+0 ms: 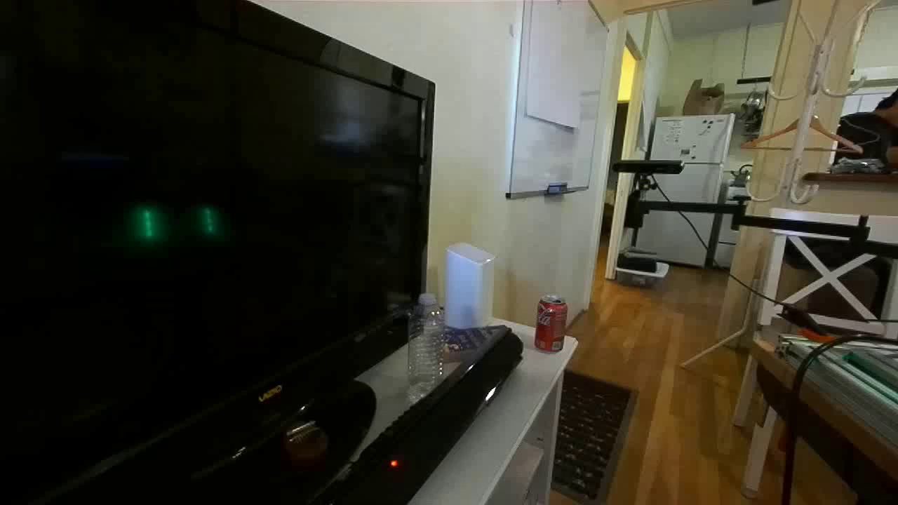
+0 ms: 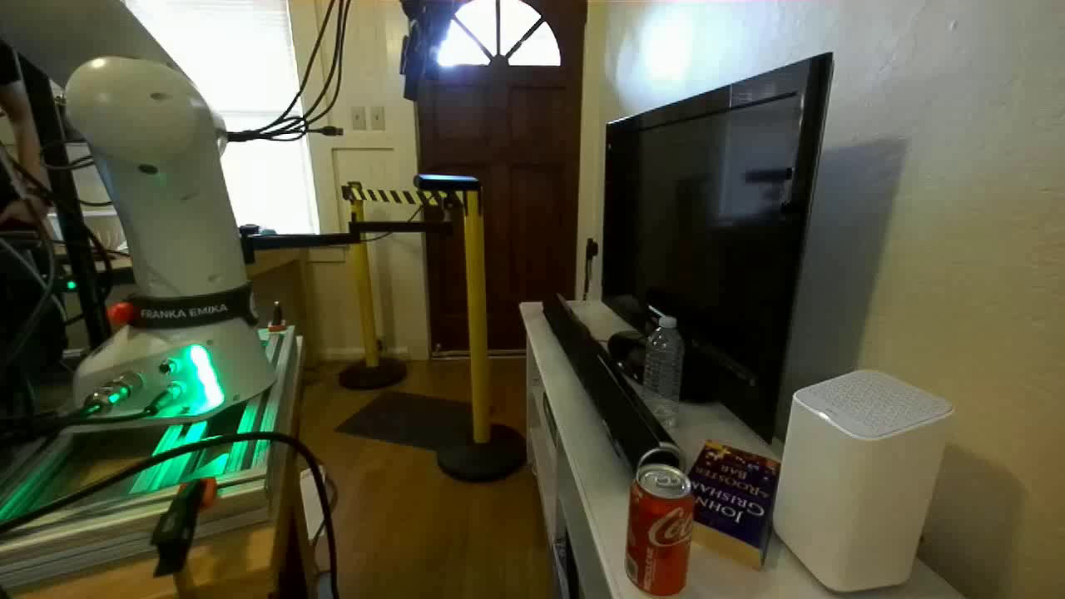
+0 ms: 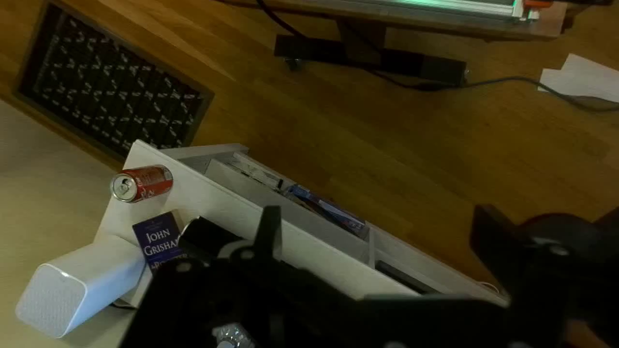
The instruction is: Press a button on the speaker
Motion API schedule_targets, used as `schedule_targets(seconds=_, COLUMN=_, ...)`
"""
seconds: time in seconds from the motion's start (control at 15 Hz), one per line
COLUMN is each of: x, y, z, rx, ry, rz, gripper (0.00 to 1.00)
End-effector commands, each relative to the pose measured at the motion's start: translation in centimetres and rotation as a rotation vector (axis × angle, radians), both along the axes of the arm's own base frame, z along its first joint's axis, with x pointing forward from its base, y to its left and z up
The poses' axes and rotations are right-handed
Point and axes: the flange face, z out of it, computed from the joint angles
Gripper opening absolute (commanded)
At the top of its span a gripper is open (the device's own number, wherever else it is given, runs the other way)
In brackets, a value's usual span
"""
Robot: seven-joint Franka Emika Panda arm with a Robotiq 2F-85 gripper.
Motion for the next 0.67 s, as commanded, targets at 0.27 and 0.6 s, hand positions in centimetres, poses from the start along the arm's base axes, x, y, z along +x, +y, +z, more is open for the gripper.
schedule_targets(seconds=0.27, x=1.2, y=-0.4, z=-0.7, rx=0.018, ry=-0.003, rz=0.019, gripper=1.00)
schedule_targets(seconds=0.6, x=8.1, y=-2.9, z=-4.7, rx=0.119, ry=-0.125, rz=-0.012, gripper=1.00)
